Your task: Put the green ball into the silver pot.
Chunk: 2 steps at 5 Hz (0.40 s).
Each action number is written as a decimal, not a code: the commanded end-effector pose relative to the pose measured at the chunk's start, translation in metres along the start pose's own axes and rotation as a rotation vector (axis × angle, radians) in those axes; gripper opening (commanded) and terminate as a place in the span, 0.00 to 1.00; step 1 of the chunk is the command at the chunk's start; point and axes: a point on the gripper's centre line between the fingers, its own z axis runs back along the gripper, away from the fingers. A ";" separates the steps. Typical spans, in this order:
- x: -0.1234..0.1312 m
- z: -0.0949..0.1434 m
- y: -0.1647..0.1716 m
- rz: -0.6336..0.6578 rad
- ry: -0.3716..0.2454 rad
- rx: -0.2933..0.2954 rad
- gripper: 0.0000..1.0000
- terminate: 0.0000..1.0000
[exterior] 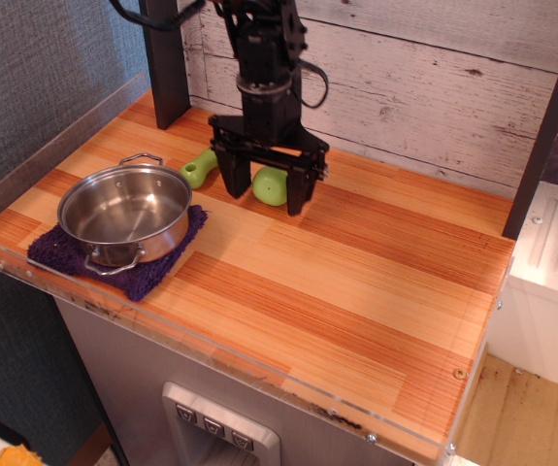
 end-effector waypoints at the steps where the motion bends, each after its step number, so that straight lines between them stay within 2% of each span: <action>1: 0.010 0.023 -0.006 -0.013 -0.098 -0.018 0.00 0.00; 2: 0.013 0.045 -0.009 -0.015 -0.148 -0.044 0.00 0.00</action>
